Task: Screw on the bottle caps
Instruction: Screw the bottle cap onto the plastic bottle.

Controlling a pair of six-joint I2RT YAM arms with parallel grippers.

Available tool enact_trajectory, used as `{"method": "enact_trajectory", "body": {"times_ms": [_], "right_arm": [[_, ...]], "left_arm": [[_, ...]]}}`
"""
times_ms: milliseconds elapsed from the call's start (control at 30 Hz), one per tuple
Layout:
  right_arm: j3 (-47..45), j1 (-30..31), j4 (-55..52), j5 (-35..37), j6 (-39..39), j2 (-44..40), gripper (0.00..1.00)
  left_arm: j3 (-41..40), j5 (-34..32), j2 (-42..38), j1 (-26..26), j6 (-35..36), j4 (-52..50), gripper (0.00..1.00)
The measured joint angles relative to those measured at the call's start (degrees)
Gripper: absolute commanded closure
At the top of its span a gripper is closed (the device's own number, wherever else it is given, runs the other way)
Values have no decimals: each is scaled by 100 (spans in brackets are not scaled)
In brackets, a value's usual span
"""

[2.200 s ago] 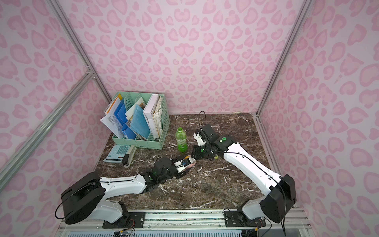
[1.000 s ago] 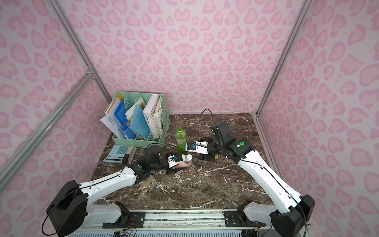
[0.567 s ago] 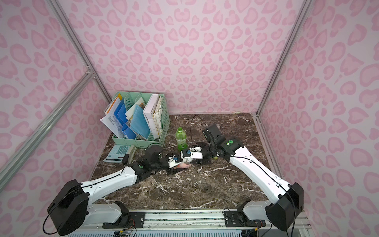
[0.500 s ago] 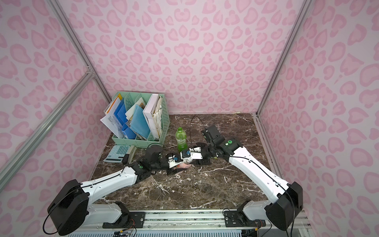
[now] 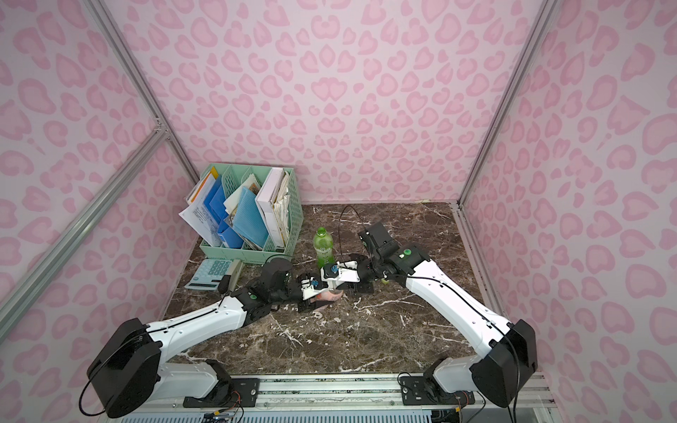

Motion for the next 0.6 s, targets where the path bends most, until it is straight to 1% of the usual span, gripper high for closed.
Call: {"method": "enact_trajectory", "body": {"times_ms": [67, 133, 233, 333, 433, 500, 600], "right_arm": [[-35, 76, 87, 87, 332, 22, 84], [-96, 225, 205, 304, 857, 35, 87], [-136, 426, 374, 673, 1985, 107, 91], [-131, 490, 518, 920, 3456, 190, 93], [-70, 520, 546, 1213, 5158, 280, 95], [37, 527, 501, 1335, 6312, 393, 93], [37, 516, 570, 1300, 7744, 468, 91]], "left_arm": [[-70, -76, -59, 0, -7, 11, 51], [-173, -177, -122, -2, -17, 24, 51], [-380, -448, -227, -33, -72, 166, 51], [-581, -922, -319, -149, -157, 450, 51], [-756, -1493, -369, -321, -170, 769, 51], [-848, -1917, -376, -437, -146, 968, 51], [-914, -2424, -374, -581, -81, 1132, 51]]}}
